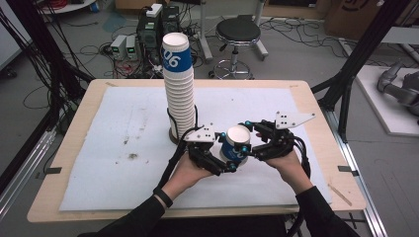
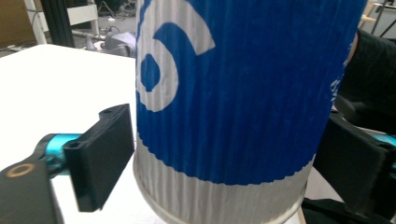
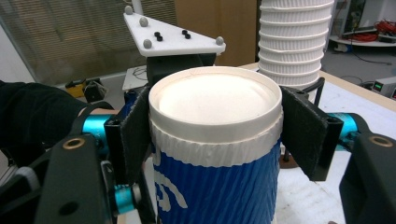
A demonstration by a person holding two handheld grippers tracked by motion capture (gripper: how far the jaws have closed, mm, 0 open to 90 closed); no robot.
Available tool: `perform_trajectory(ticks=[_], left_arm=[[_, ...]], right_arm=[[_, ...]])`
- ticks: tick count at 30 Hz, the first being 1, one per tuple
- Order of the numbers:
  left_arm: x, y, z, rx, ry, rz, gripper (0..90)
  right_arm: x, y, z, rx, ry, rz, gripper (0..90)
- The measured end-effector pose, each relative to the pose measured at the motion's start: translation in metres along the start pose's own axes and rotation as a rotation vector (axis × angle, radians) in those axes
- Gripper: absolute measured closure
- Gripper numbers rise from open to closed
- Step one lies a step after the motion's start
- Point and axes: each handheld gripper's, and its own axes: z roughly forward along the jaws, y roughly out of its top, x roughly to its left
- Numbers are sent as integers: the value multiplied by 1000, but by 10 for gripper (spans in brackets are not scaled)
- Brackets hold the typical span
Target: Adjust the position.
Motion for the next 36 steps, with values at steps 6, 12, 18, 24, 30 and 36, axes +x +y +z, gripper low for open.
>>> perform_trajectory(ticks=[6, 12, 18, 24, 30, 36], left_arm=[[0, 1, -1, 1, 2, 3, 145], [1, 2, -4, 3, 6, 18, 176], [2, 2, -6, 7, -1, 31, 189], [1, 3, -8, 31, -9, 42, 195], [1, 9, -11, 121, 4, 73, 202], [0, 14, -15, 202, 36, 110, 207]], right_arm=[[0, 0, 0, -1, -5, -1, 303], [-1, 0, -2, -6, -3, 2, 305], [0, 1, -1, -1, -11, -6, 297], [-1, 7, -5, 17, -12, 0, 216], [1, 18, -17, 43, -23, -29, 215], [4, 24, -15, 149, -22, -64, 215]])
